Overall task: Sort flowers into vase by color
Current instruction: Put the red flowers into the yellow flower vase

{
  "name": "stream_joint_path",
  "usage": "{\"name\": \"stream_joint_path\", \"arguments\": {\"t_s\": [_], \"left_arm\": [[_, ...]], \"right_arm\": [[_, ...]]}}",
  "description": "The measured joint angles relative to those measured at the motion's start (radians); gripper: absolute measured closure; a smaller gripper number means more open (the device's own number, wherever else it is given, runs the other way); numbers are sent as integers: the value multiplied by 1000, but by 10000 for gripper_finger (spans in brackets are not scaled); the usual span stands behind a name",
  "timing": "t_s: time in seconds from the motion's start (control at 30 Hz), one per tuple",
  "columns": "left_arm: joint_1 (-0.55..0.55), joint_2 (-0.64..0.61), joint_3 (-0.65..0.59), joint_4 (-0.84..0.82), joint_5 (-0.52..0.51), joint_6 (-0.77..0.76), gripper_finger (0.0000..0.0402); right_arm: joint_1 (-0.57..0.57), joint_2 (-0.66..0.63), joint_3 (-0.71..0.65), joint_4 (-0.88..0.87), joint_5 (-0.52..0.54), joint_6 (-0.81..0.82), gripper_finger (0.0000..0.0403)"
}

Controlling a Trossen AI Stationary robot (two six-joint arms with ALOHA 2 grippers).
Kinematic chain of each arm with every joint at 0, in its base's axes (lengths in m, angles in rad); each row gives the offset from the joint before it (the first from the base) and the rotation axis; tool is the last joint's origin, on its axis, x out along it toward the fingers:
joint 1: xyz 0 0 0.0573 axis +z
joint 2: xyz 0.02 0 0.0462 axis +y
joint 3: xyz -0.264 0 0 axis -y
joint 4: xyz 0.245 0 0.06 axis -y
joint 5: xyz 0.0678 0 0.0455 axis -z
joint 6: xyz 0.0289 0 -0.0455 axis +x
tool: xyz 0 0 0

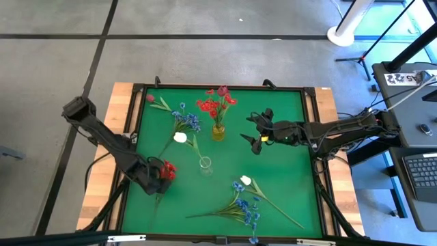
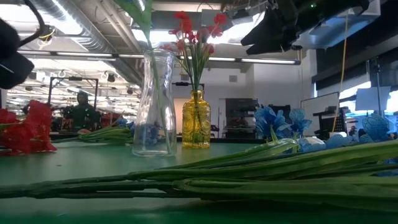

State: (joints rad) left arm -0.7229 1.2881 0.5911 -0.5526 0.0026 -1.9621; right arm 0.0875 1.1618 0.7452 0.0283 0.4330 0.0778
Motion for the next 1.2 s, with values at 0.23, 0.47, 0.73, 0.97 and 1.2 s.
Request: {"name": "stream_joint_path", "arguments": {"t_s": [0.23, 0.47, 0.73, 0.97, 1.2], "left_arm": [[24, 111, 5, 66, 10, 34, 134], [50, 145, 11, 59, 42, 63, 137], [55, 141, 46, 11, 19, 180, 226], [56, 142, 50, 22, -30, 213, 349], [58, 71, 95, -53, -135, 279, 389]], "right_arm": [[0, 0, 0, 3, -1, -1, 59], [0, 0, 0, 30, -35, -4, 59], [0, 0, 0, 30, -34, -4, 59], [-1, 0, 0, 31, -34, -4, 59], [-1, 0, 0, 30, -34, -4, 59]]}}
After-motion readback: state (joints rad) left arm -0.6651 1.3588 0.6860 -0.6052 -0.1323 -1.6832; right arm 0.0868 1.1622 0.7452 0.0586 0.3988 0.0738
